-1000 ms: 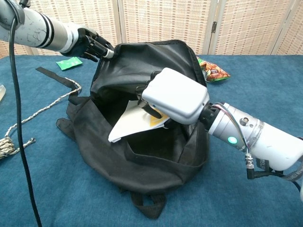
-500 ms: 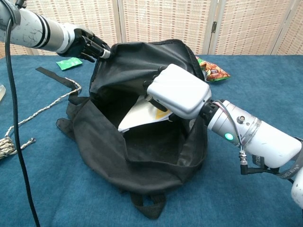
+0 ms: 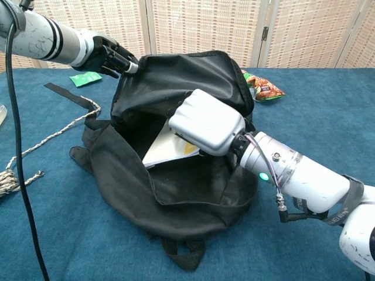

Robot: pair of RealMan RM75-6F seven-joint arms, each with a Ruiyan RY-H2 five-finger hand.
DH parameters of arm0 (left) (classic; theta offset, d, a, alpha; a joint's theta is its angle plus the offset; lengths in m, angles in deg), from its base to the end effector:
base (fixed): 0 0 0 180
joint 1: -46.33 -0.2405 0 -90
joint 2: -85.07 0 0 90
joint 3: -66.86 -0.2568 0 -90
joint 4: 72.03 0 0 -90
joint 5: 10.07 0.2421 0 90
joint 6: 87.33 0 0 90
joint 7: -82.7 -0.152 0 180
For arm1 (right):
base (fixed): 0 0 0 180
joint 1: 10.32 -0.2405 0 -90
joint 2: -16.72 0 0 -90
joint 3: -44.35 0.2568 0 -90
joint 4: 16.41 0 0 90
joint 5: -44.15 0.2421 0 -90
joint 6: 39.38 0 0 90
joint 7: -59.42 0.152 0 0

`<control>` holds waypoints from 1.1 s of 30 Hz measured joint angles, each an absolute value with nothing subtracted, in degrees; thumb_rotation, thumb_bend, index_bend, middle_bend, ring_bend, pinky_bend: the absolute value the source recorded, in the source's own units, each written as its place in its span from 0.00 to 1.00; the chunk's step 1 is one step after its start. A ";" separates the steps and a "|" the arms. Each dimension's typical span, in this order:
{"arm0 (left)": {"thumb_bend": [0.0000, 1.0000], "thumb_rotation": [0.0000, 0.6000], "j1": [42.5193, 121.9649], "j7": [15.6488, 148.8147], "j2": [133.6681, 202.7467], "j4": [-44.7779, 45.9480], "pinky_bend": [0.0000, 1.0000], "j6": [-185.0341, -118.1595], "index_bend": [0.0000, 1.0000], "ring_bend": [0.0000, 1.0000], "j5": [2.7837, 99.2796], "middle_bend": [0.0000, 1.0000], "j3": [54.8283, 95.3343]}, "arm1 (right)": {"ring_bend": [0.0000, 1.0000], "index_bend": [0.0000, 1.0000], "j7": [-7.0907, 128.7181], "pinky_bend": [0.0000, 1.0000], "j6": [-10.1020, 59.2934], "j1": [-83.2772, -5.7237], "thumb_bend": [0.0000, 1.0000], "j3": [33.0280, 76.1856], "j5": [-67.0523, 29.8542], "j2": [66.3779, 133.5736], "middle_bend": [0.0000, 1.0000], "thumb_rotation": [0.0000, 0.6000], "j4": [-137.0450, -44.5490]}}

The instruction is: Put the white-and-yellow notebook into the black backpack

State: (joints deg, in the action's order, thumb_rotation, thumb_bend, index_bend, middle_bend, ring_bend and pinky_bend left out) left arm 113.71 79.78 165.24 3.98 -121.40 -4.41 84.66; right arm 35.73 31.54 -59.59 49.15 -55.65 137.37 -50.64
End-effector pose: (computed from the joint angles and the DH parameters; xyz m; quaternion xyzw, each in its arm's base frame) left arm -0.0807 0.4820 0.0003 -0.4943 -0.7056 -0.3858 0.3300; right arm -0.0961 -0.3514 -0.1542 0.8033 0.0533 0.4081 0.4305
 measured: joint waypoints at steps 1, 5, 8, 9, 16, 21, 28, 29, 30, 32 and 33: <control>0.79 1.00 113.70 79.85 165.17 4.04 0.04 -121.42 0.63 0.21 -4.39 0.29 84.67 | 0.43 0.62 35.36 0.31 31.25 -59.54 0.46 49.17 -55.28 137.41 0.38 1.00 -50.65; 0.78 1.00 113.63 80.11 165.02 4.07 0.04 -121.45 0.62 0.21 -4.50 0.29 84.62 | 0.37 0.29 33.52 0.28 31.00 -59.02 0.41 49.52 -54.00 137.24 0.27 1.00 -51.77; 0.79 1.00 113.67 80.03 165.02 3.99 0.04 -121.34 0.62 0.21 -4.65 0.29 84.31 | 0.34 0.10 33.09 0.25 31.14 -58.40 0.28 49.69 -53.27 136.59 0.20 1.00 -53.93; 0.79 1.00 113.70 80.00 165.02 3.97 0.04 -121.30 0.62 0.21 -4.73 0.29 84.20 | 0.33 0.07 33.10 0.25 31.18 -58.20 0.26 49.68 -53.11 136.27 0.18 1.00 -54.75; 0.79 1.00 113.97 79.78 164.98 4.06 0.03 -121.35 0.61 0.20 -5.07 0.29 83.82 | 0.24 0.00 32.55 0.18 31.13 -56.68 0.08 49.11 -52.27 132.11 0.08 1.00 -61.88; 0.78 1.00 114.11 79.59 164.91 4.44 0.03 -121.83 0.60 0.20 -5.32 0.29 83.57 | 0.22 0.00 31.83 0.17 31.18 -55.74 0.04 48.70 -52.01 128.50 0.06 1.00 -67.76; 0.78 1.00 114.35 79.05 164.86 5.04 0.03 -122.41 0.59 0.20 -5.64 0.29 83.23 | 0.20 0.00 31.55 0.17 32.97 -54.08 0.04 47.41 -53.01 123.64 0.07 1.00 -75.00; 0.78 1.00 114.36 78.98 164.84 5.11 0.03 -122.47 0.58 0.20 -5.64 0.29 83.19 | 0.21 0.00 31.73 0.17 33.50 -53.72 0.04 47.11 -53.30 122.86 0.07 1.00 -76.13; 0.78 1.00 114.37 78.93 164.82 5.21 0.03 -122.53 0.58 0.19 -5.61 0.29 83.17 | 0.21 0.00 31.95 0.17 33.91 -53.44 0.04 46.86 -53.56 122.22 0.07 1.00 -77.03; 0.78 1.00 114.34 78.84 164.69 5.60 0.02 -122.53 0.55 0.19 -5.43 0.29 83.13 | 0.22 0.00 32.41 0.17 35.15 -52.64 0.04 46.19 -54.28 120.48 0.08 1.00 -79.29; 0.76 1.00 114.31 78.82 164.59 5.81 0.02 -122.48 0.54 0.19 -5.29 0.29 83.13 | 0.22 0.00 32.54 0.17 35.80 -52.24 0.04 45.87 -54.64 119.62 0.09 1.00 -80.33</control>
